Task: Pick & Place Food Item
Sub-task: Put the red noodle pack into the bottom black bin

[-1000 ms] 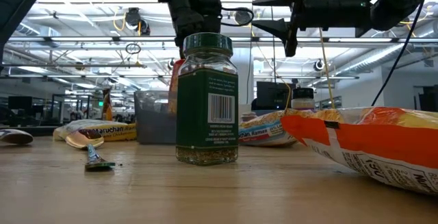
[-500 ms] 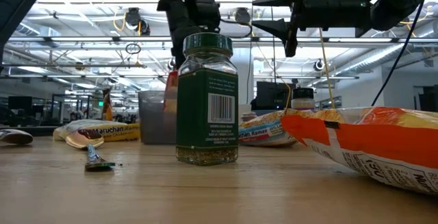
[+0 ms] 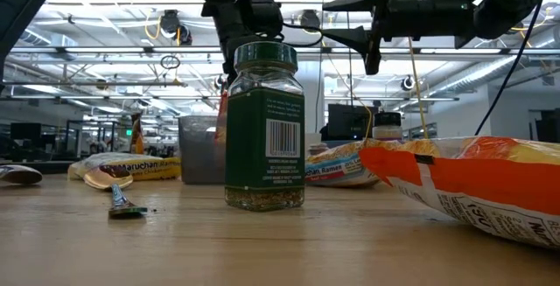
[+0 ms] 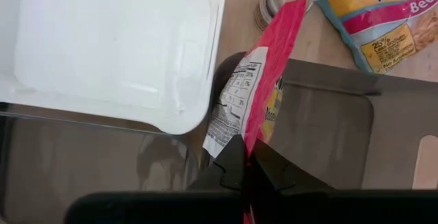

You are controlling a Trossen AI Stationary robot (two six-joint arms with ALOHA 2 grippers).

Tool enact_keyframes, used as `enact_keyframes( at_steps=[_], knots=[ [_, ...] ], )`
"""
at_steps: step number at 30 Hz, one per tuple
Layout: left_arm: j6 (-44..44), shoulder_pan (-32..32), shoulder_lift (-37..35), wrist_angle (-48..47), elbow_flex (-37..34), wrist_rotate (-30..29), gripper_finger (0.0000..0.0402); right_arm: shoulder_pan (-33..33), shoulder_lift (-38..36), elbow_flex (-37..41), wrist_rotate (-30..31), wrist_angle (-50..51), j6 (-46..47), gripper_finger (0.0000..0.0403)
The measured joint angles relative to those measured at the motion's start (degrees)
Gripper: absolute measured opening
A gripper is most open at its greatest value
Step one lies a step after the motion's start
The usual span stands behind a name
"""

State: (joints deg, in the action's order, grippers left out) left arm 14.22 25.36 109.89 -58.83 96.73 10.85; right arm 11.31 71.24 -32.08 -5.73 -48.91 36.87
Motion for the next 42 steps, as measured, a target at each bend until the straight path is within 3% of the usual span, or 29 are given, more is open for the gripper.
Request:
enact_keyframes(
  at_steps=[42],
  knots=[
    [0.5, 1.4, 0.0, 0.0, 0.0, 2.2, 0.0022, 0.2, 0.0, 0.0, 1.2, 0.4, 0.1, 0.0185]
  ],
)
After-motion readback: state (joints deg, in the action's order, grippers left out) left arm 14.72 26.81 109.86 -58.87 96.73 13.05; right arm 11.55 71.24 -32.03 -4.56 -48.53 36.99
